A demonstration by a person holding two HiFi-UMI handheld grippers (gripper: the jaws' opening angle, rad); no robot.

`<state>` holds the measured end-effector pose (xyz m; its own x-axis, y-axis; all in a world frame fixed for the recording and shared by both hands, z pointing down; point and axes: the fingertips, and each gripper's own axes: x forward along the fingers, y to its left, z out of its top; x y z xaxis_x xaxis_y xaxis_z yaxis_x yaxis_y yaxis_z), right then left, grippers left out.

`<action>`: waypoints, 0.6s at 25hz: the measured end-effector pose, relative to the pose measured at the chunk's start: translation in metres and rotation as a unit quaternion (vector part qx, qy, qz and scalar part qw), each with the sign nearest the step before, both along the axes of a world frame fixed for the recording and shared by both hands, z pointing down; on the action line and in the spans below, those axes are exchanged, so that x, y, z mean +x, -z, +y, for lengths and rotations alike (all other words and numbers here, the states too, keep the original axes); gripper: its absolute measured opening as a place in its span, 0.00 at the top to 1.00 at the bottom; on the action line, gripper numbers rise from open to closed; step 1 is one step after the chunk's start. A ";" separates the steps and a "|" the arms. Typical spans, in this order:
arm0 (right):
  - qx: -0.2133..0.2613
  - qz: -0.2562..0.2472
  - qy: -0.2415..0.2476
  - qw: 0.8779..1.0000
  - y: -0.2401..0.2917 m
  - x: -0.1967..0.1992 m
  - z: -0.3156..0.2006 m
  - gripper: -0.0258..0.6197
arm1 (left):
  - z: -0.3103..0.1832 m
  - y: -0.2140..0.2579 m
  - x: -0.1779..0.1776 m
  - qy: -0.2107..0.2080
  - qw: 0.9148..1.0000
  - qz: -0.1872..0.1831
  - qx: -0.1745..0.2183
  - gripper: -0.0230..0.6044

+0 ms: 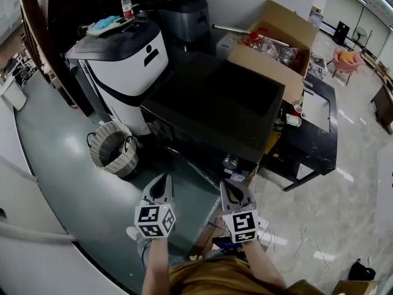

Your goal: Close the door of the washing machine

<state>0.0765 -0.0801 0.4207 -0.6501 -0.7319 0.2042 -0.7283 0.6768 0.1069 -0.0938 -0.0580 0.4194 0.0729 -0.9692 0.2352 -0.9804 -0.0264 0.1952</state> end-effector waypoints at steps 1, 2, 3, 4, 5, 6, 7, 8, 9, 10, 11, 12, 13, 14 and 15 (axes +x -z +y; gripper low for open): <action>-0.001 0.001 0.002 1.000 0.000 -0.001 0.001 0.94 | 0.001 0.000 -0.001 0.001 1.000 0.001 0.000 0.92; -0.001 0.001 0.002 1.000 0.000 -0.001 0.002 0.94 | 0.001 0.000 -0.002 0.002 1.000 0.002 0.000 0.92; -0.002 0.001 0.002 1.000 -0.001 -0.001 0.003 0.94 | 0.001 -0.001 -0.002 0.003 1.000 0.004 0.001 0.92; -0.001 0.001 0.002 1.000 -0.002 0.000 0.003 0.94 | 0.002 -0.001 -0.001 0.003 1.000 0.004 0.001 0.92; 0.000 0.000 0.002 1.000 -0.003 0.001 0.004 0.94 | 0.002 -0.001 0.000 0.003 1.000 0.005 0.002 0.92; 0.001 -0.001 0.001 1.000 -0.004 0.001 0.003 0.94 | 0.002 -0.001 0.001 0.002 1.000 0.006 0.003 0.92; 0.002 -0.002 0.001 1.000 -0.005 0.001 0.004 0.94 | 0.001 -0.002 0.001 0.002 1.000 0.007 0.003 0.92; 0.000 -0.003 0.000 1.000 -0.005 0.001 0.004 0.94 | 0.001 -0.002 0.002 0.000 1.000 0.008 0.003 0.92; -0.002 -0.003 0.000 1.000 -0.004 0.001 0.004 0.94 | 0.002 -0.002 0.002 -0.001 1.000 0.009 0.002 0.92; -0.003 -0.002 0.000 1.000 -0.004 0.001 0.005 0.94 | 0.002 -0.003 0.003 -0.001 1.000 0.011 0.002 0.92; -0.004 -0.001 0.000 1.000 -0.004 0.002 0.005 0.94 | 0.003 -0.004 0.003 -0.001 1.000 0.012 0.001 0.92; -0.004 -0.002 0.001 1.000 -0.004 0.002 0.006 0.94 | 0.004 -0.004 0.003 -0.001 1.000 0.014 0.000 0.92; -0.005 -0.002 0.001 1.000 -0.004 0.002 0.006 0.94 | 0.005 -0.005 0.003 0.000 1.000 0.016 0.000 0.92; -0.006 -0.002 0.001 1.000 -0.004 0.002 0.007 0.94 | 0.005 -0.005 0.002 0.001 1.000 0.018 0.000 0.92; -0.006 -0.002 0.002 1.000 -0.004 0.002 0.007 0.94 | 0.006 -0.004 0.002 0.001 1.000 0.019 0.000 0.92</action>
